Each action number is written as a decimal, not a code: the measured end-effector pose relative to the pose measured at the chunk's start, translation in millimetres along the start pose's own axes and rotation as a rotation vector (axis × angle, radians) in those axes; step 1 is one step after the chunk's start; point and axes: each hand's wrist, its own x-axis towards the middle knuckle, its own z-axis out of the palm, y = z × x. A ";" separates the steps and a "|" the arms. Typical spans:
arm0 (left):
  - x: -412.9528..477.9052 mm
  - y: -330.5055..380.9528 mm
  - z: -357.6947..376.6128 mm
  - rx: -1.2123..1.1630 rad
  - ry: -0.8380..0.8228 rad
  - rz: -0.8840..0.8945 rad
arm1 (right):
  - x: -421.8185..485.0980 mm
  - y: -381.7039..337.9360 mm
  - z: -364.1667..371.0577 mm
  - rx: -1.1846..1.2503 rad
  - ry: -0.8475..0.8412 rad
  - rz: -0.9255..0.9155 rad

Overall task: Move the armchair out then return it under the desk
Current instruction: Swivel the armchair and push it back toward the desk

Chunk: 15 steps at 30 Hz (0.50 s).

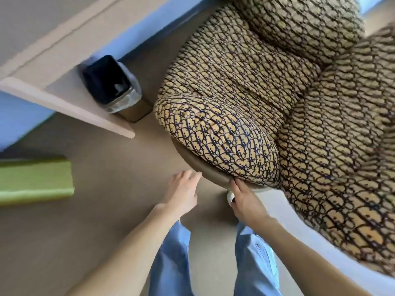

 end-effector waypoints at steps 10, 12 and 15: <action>85.9 -47.4 2.4 0.384 0.046 0.246 | 49.7 -54.0 49.2 0.223 0.422 0.360; 96.3 -47.4 5.8 0.464 0.079 0.252 | 62.1 -57.3 56.8 0.117 0.455 0.392; 111.2 -43.9 8.0 0.515 0.122 0.274 | 82.8 -51.0 54.8 0.046 0.428 0.437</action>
